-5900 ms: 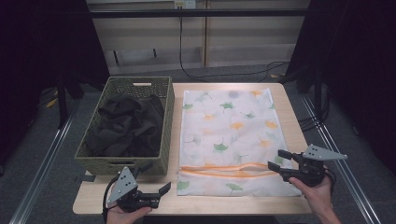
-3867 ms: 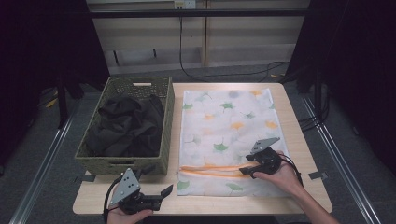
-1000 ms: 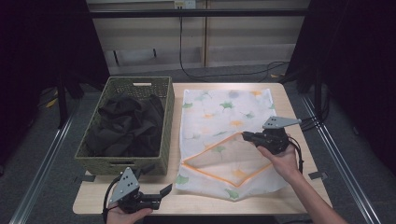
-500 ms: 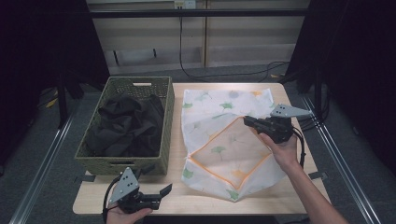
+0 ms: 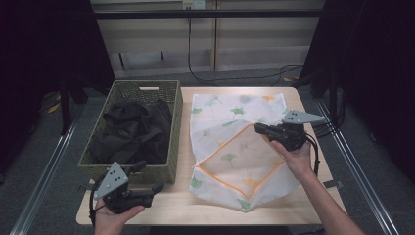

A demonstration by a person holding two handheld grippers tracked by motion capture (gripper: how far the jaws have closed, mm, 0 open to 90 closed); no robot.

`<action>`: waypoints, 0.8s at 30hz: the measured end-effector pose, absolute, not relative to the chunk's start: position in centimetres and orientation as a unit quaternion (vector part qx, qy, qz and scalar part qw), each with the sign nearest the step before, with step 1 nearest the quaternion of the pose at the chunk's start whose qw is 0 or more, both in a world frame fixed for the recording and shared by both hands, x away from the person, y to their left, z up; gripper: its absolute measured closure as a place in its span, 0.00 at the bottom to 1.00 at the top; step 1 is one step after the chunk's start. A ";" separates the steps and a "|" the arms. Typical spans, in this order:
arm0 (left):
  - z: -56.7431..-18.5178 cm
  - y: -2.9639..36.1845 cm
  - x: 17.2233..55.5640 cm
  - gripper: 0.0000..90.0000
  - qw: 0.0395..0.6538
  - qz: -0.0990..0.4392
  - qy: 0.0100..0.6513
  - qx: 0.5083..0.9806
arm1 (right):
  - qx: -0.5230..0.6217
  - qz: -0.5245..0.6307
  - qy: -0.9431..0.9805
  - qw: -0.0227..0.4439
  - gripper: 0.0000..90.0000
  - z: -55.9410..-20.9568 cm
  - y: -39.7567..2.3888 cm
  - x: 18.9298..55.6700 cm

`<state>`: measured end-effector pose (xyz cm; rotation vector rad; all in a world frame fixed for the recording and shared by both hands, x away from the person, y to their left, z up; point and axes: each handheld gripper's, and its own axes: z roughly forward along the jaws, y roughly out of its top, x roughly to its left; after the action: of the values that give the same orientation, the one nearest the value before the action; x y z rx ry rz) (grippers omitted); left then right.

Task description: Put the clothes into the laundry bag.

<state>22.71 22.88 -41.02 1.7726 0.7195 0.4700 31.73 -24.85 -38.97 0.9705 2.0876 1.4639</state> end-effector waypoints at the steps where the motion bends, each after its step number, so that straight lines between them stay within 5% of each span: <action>1: -40.6 23.2 23.1 0.14 0.550 0.204 0.304 0.751 | 0.348 0.524 0.750 0.204 0.98 -39.0 -24.8 31.8; 24: -37.0 27.7 36.4 0.08 0.460 0.195 0.400 0.769 | 0.345 0.516 0.759 0.194 0.98 -39.4 -24.7 32.2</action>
<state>36.43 27.69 -36.95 1.8915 0.9834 0.4794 32.15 -24.69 -39.41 0.9668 2.1296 1.4480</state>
